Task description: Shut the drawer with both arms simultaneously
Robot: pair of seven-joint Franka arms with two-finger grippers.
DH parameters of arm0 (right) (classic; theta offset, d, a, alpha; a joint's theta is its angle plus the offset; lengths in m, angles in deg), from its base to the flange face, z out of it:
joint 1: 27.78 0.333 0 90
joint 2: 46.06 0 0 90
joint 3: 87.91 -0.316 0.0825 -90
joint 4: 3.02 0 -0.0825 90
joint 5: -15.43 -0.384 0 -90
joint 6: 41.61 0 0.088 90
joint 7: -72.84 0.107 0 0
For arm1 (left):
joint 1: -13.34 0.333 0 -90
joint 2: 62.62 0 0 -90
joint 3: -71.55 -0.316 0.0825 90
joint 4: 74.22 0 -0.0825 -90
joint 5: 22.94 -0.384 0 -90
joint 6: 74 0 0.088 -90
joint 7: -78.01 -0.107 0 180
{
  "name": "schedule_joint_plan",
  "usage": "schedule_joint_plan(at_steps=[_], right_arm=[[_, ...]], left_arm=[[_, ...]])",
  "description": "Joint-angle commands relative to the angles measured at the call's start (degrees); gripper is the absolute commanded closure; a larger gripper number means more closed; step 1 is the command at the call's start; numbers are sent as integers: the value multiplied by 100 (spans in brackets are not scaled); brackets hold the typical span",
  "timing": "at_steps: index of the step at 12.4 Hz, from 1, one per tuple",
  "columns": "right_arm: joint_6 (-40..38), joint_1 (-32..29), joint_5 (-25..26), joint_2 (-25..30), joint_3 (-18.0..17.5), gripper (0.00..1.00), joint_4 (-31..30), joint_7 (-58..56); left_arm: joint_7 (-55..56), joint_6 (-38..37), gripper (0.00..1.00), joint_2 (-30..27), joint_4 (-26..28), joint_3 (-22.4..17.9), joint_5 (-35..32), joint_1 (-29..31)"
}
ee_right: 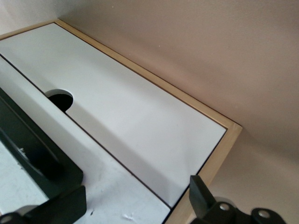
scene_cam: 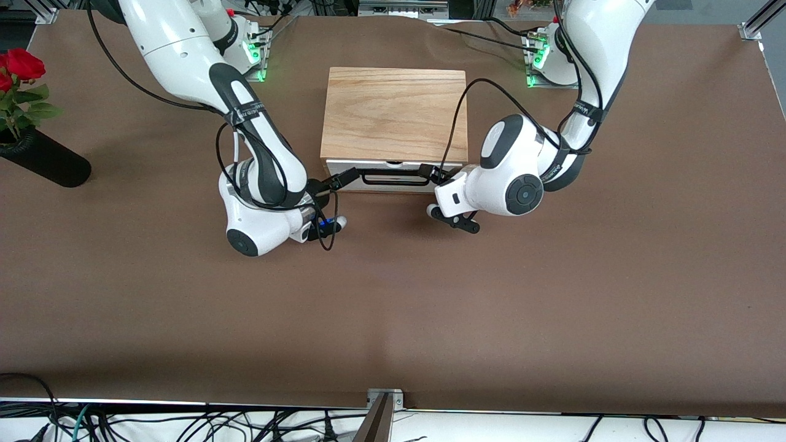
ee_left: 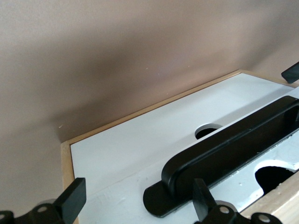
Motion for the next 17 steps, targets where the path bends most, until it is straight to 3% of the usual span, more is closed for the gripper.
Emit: schedule_joint_plan(at_steps=[1,6,11,15,17], right_arm=[[-408,-221,95,253,-7,0,-113,-48],[-391,-511,96,200,1,0,387,-48],[14,-845,279,261,132,0,968,13],[-48,-863,1473,1173,694,0,1057,-65],[-57,-846,2104,1700,766,0,1040,-240]], left_arm=[[-219,-8,0,-316,413,13,107,57],[-253,-8,0,-325,326,-4,11,66],[-227,-69,0,-342,-746,-48,-279,908],[-227,-1278,0,-614,-1563,-40,-1603,1620],[-201,-1440,0,-886,-1591,-83,-1887,1779]])
